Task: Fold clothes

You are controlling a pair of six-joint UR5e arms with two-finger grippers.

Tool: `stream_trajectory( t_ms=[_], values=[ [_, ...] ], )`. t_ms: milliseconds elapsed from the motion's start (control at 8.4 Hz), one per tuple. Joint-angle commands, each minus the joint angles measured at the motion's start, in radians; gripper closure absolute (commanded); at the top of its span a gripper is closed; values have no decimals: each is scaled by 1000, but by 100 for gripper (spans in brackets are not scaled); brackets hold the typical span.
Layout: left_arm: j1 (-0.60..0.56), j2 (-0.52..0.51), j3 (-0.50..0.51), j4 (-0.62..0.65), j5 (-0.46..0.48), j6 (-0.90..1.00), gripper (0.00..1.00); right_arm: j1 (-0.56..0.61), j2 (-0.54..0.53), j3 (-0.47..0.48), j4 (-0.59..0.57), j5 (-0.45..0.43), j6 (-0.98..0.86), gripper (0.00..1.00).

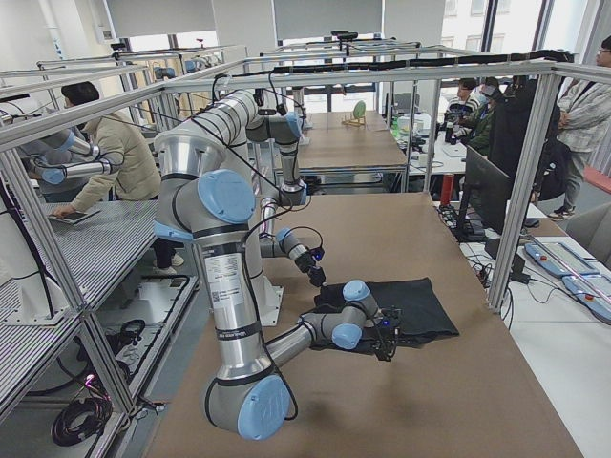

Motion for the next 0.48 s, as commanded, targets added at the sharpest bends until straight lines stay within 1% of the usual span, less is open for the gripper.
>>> stream_trajectory(
  t_ms=[0,357],
  values=[
    [-1,-1,14,0,-1,2,100,-6,1,-9,-1,-4,-61,5],
    [-4,1,17,2,-2,5,100,-6,-1,-9,1,-5,-80,5]
  ],
)
